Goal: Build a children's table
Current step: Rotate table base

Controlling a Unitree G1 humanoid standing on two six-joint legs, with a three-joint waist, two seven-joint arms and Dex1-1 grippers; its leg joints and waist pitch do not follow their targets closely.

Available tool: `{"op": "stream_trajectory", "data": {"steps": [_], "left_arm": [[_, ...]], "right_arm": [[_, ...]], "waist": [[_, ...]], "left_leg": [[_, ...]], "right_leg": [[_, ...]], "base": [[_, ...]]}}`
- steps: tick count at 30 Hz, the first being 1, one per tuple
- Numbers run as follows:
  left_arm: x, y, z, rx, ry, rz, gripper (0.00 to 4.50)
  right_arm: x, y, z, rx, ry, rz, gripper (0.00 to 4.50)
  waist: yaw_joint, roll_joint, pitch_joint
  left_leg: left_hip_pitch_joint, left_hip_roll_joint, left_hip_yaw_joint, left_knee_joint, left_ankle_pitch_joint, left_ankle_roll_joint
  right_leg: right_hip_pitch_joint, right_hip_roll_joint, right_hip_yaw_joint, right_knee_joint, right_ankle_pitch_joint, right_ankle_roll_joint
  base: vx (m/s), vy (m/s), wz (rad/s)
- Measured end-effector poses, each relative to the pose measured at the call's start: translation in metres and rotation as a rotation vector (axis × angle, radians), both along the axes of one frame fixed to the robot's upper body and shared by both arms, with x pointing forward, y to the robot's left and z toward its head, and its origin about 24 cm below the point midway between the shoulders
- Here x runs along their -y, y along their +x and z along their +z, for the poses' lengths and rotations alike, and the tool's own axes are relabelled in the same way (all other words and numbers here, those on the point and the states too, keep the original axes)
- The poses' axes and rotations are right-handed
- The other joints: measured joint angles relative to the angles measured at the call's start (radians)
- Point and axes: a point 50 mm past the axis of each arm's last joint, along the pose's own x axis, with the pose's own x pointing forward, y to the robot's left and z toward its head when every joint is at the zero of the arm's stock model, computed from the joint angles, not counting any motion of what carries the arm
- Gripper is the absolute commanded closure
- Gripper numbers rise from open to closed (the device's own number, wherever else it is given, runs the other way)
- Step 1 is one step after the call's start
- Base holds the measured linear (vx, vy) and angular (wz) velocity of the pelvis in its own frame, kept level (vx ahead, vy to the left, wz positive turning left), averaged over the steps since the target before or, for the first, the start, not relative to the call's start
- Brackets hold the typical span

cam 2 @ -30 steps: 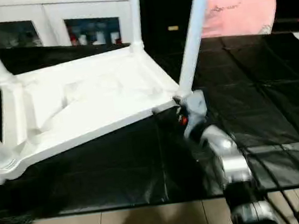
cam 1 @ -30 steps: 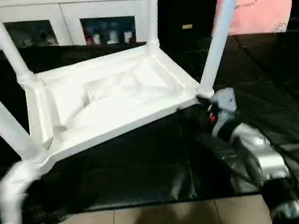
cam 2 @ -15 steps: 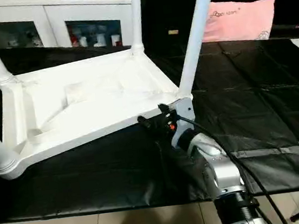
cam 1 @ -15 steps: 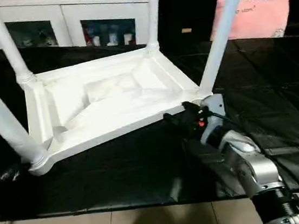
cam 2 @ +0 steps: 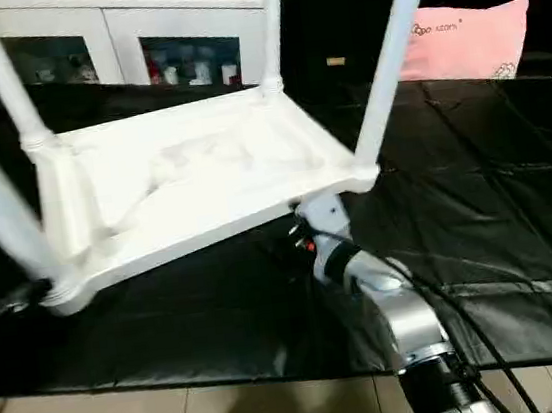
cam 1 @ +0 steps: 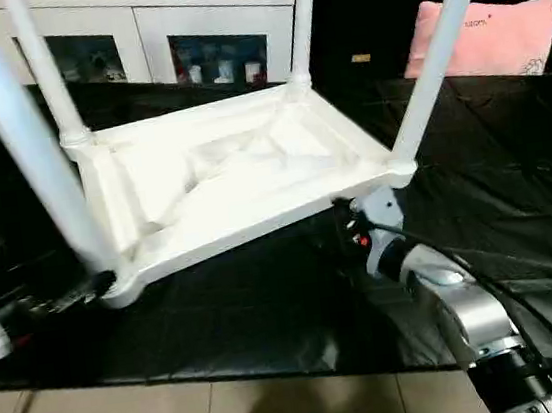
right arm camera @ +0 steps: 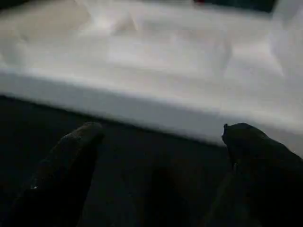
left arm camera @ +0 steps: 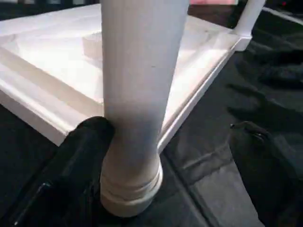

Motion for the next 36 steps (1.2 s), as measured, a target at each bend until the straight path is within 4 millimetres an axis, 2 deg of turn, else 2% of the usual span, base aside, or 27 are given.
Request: {"op": "stream_trajectory", "data": {"steps": [7,14,17,20,23,26,31,36], "left_arm": [[0.001,0.019,-0.001,0.048,0.024,0.073,0.07],[0.024,0.038,-0.001,0.099,-0.029,0.044,0.07],[0.038,0.037,0.001,0.086,-0.077,-0.043,0.07],[0.064,0.030,0.006,0.054,-0.149,-0.227,0.07],[0.087,0.023,0.009,0.022,-0.196,-0.385,0.07],[0.099,0.018,0.010,-0.014,-0.232,-0.476,0.07],[0.110,0.011,0.014,-0.053,-0.273,-0.548,0.07],[0.134,0.002,0.017,-0.062,-0.351,-0.653,0.07]], "right_arm": [[0.008,0.004,-0.004,-0.017,-0.057,-0.057,0.00],[0.013,0.014,-0.011,-0.055,-0.112,-0.152,0.00],[0.017,0.020,-0.011,-0.060,-0.122,-0.192,0.00],[0.012,0.027,-0.007,-0.047,-0.119,-0.198,0.00],[0.009,0.031,-0.009,-0.056,-0.120,-0.198,0.00],[0.009,0.034,-0.017,-0.092,-0.136,-0.209,0.00],[0.006,0.040,-0.018,-0.091,-0.151,-0.205,0.00],[-0.005,0.044,-0.019,-0.092,-0.134,-0.196,0.00]], "waist": [[-0.014,-0.003,-0.002],[-0.013,-0.001,-0.001],[-0.010,-0.001,-0.001],[-0.006,-0.001,0.000],[-0.010,0.000,0.000],[-0.013,0.001,0.000],[-0.040,0.000,0.000],[-0.057,0.000,0.000]], "left_leg": [[0.000,0.000,-0.009,0.000,0.003,-0.006],[-0.002,0.001,-0.011,0.000,0.005,-0.009],[-0.003,0.001,-0.011,0.000,0.005,-0.009],[-0.004,0.000,-0.010,0.001,0.005,-0.008],[-0.003,0.000,-0.010,0.001,0.005,-0.008],[-0.003,0.000,-0.011,0.001,0.005,-0.009],[-0.002,0.000,-0.011,0.001,0.006,-0.009],[-0.002,0.000,-0.011,0.002,0.006,-0.009]], "right_leg": [[-0.002,0.005,-0.001,0.001,0.001,0.002],[-0.004,0.006,-0.002,0.002,0.003,-0.001],[-0.004,0.006,-0.002,0.001,0.003,-0.001],[-0.004,0.005,-0.002,0.001,0.002,-0.001],[-0.004,0.005,-0.002,0.002,0.002,-0.001],[-0.004,0.005,-0.002,0.003,0.002,-0.001],[-0.004,0.005,-0.002,0.005,0.002,-0.001],[-0.004,0.005,-0.002,0.006,0.003,-0.002]], "base": [[0.000,0.000,0.00],[0.000,0.000,0.00],[0.000,0.000,0.00],[0.000,0.000,0.00],[0.000,0.000,0.00],[0.000,0.000,0.00],[0.000,0.000,0.00],[0.000,0.000,0.00]]}}
